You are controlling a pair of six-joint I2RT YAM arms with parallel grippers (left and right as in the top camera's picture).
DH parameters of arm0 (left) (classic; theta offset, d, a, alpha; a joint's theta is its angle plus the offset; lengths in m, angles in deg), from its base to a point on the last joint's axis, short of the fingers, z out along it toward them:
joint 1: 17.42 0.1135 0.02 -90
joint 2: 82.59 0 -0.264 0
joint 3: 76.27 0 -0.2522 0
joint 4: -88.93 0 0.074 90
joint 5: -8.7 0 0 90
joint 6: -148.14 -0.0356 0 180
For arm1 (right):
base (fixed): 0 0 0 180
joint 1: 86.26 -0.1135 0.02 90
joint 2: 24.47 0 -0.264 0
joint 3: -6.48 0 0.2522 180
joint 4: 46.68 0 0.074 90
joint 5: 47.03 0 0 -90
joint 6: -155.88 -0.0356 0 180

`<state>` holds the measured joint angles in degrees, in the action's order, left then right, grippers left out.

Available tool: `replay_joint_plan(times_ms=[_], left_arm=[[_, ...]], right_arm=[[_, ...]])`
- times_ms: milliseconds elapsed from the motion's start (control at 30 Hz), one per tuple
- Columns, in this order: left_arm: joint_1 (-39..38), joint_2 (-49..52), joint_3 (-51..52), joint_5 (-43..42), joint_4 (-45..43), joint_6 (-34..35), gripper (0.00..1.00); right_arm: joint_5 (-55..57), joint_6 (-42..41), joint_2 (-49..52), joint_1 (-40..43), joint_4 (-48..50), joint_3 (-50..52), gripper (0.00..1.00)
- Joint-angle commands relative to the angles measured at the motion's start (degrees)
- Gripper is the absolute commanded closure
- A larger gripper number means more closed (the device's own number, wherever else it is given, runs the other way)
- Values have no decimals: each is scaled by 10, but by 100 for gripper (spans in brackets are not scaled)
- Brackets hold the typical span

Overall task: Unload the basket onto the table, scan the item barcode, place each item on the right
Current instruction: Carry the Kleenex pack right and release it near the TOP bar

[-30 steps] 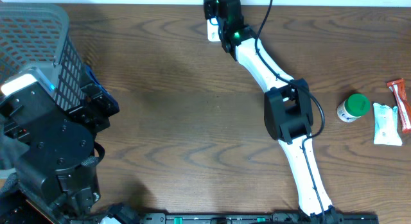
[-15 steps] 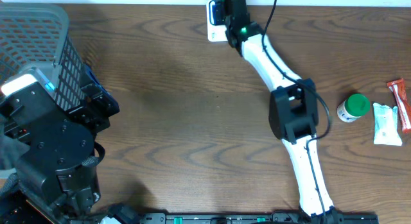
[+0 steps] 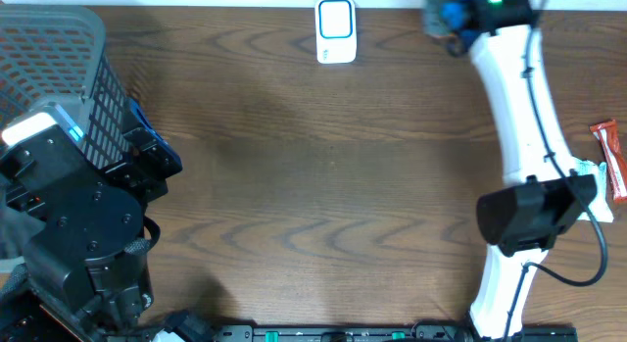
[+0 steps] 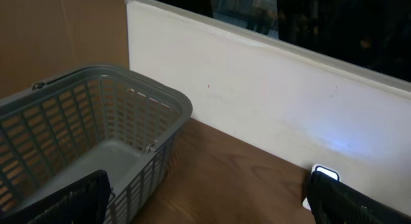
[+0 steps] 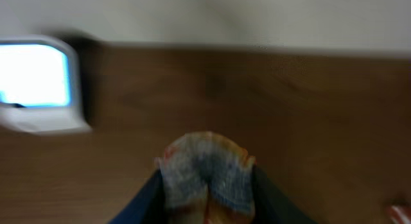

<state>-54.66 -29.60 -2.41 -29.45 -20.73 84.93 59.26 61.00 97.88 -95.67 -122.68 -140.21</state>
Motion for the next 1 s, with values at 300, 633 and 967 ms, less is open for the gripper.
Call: replay_joint_plan(times_ms=[300, 633, 967], left_arm=[[2, 1, 0, 14, 0, 0, 2], [2, 1, 0, 14, 0, 0, 2], [2, 1, 0, 14, 0, 0, 2]], right_arm=[[27, 0, 119, 208, -44, 18, 73], [27, -19, 188, 289, -66, 18, 59], [27, -28, 146, 290, -82, 16, 1]])
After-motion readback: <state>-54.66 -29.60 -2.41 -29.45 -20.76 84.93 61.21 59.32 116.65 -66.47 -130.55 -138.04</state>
